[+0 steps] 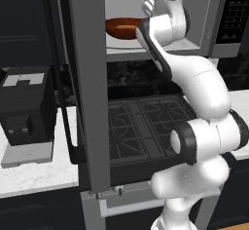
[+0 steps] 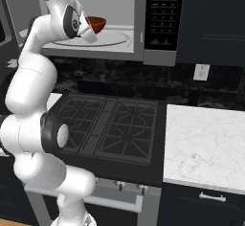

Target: Open the microwave, place the bowl with waffle inside the microwave, then close the microwave door and turn it on.

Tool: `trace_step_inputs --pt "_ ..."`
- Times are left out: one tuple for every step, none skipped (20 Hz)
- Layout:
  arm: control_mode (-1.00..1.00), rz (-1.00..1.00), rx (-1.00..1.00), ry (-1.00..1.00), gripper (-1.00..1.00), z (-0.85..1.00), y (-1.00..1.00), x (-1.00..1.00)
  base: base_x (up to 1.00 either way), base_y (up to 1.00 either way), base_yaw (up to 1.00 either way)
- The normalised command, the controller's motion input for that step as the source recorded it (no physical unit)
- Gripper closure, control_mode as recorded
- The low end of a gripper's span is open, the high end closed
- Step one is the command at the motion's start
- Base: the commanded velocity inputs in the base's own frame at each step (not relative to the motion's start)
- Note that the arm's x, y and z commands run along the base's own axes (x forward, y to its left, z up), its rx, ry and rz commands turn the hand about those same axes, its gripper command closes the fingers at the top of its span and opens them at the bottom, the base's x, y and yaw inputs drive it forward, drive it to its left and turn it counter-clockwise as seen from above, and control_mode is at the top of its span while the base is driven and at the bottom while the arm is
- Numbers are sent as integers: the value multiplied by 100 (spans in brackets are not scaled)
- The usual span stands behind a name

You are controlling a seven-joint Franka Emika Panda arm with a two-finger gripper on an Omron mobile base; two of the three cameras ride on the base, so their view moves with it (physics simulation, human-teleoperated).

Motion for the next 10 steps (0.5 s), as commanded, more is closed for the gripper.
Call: trace_step_inputs --pt "-100 0 5 -15 -100 0 -54 -100 0 0 0" --pt "-100 0 3 -15 -100 0 -49 -100 0 0 0" --pt "-100 1 2 -15 -100 0 -44 -100 0 0 0" --pt "-100 3 1 -15 -100 0 -41 -100 0 0 0" --pt "-100 6 0 -15 -100 0 -34 -100 0 0 0" --pt "-100 6 0 -15 -100 3 -31 -100 0 0 0" --pt "-100 7 0 -16 -100 4 -28 -100 0 0 0" --pt "-100 9 0 -13 -100 13 -22 -100 0 0 0" --pt "-100 11 -4 -10 -100 18 -9 -100 0 0 0" --pt "-100 16 -17 -13 -100 23 -3 -100 0 0 0"
